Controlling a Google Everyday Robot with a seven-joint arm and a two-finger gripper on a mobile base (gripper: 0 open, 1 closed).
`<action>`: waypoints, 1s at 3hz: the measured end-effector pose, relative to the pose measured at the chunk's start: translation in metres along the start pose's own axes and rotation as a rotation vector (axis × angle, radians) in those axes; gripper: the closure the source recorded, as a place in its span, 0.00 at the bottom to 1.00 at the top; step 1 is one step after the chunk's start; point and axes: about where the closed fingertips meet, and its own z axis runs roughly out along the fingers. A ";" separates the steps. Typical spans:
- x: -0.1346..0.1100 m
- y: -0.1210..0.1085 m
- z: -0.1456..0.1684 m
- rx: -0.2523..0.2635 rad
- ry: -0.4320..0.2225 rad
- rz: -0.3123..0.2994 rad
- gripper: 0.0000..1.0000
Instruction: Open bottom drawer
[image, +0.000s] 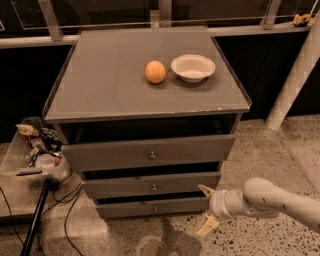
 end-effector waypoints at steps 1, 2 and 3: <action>0.022 0.004 0.029 -0.029 0.027 -0.010 0.00; 0.046 0.008 0.059 -0.055 0.028 -0.027 0.00; 0.066 0.007 0.084 -0.048 -0.021 -0.034 0.00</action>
Offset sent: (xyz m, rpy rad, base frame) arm -0.0010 0.0064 -0.1234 -0.0243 0.0361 0.0885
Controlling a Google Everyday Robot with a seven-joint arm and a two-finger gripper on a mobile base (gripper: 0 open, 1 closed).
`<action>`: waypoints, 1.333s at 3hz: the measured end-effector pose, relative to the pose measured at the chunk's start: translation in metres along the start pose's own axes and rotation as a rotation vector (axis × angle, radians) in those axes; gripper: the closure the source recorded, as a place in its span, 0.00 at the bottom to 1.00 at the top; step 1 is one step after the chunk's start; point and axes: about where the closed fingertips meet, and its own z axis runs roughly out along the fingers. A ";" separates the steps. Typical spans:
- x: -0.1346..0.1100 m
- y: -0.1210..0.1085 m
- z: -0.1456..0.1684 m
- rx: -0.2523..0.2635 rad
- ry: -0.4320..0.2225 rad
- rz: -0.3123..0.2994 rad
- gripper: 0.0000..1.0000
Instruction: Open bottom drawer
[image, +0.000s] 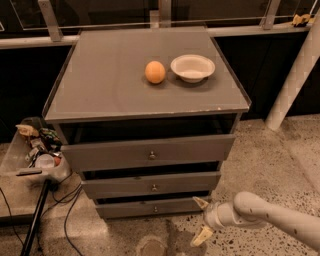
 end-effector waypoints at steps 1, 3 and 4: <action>0.023 -0.002 0.023 0.016 -0.064 0.007 0.00; 0.029 -0.008 0.037 0.007 -0.075 0.018 0.00; 0.042 -0.016 0.056 -0.007 -0.075 0.046 0.00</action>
Offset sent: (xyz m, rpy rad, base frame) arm 0.0023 -0.0020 -0.0245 0.0524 -0.0187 -0.0102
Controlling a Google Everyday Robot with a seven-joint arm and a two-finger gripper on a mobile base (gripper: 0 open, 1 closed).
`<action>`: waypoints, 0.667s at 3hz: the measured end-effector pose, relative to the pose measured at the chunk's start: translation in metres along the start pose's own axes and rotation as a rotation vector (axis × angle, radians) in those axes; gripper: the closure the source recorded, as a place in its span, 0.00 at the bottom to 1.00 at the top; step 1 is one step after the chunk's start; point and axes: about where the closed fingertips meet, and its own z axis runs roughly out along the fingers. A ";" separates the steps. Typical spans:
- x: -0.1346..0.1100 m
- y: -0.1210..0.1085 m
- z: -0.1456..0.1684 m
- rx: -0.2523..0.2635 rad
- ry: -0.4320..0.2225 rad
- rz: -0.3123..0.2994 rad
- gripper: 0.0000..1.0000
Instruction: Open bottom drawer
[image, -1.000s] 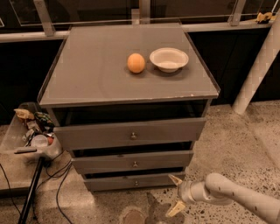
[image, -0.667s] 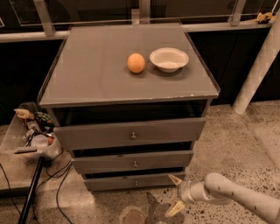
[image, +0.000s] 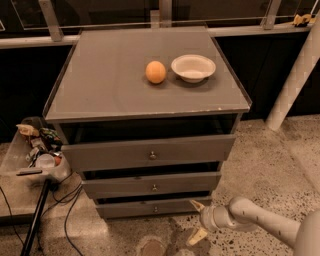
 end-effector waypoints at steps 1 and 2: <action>0.012 -0.007 0.014 -0.007 0.003 0.020 0.00; 0.019 -0.016 0.028 0.000 -0.013 0.030 0.00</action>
Offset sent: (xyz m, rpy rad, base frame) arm 0.0334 0.0000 -0.0480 0.0313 0.0101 -0.0408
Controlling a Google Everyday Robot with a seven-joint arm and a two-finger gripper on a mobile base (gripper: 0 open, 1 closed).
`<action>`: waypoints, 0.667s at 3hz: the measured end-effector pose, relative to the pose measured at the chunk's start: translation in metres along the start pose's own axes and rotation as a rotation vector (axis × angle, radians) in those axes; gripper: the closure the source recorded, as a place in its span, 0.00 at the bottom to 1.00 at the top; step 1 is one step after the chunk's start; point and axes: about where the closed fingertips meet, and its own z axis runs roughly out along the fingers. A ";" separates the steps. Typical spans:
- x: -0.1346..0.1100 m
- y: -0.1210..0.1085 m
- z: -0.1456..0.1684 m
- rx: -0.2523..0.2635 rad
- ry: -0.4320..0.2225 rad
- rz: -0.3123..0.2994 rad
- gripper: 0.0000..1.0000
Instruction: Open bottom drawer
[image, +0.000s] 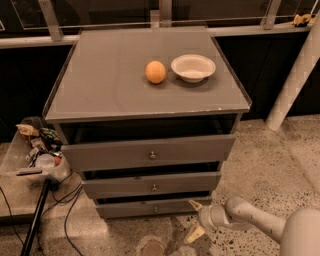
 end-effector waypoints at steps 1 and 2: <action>-0.002 -0.019 0.015 0.016 -0.040 -0.011 0.00; 0.003 -0.037 0.023 0.037 -0.062 -0.005 0.00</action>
Offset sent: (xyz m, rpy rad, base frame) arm 0.0637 -0.0029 -0.0269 0.0697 -0.0667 -0.0556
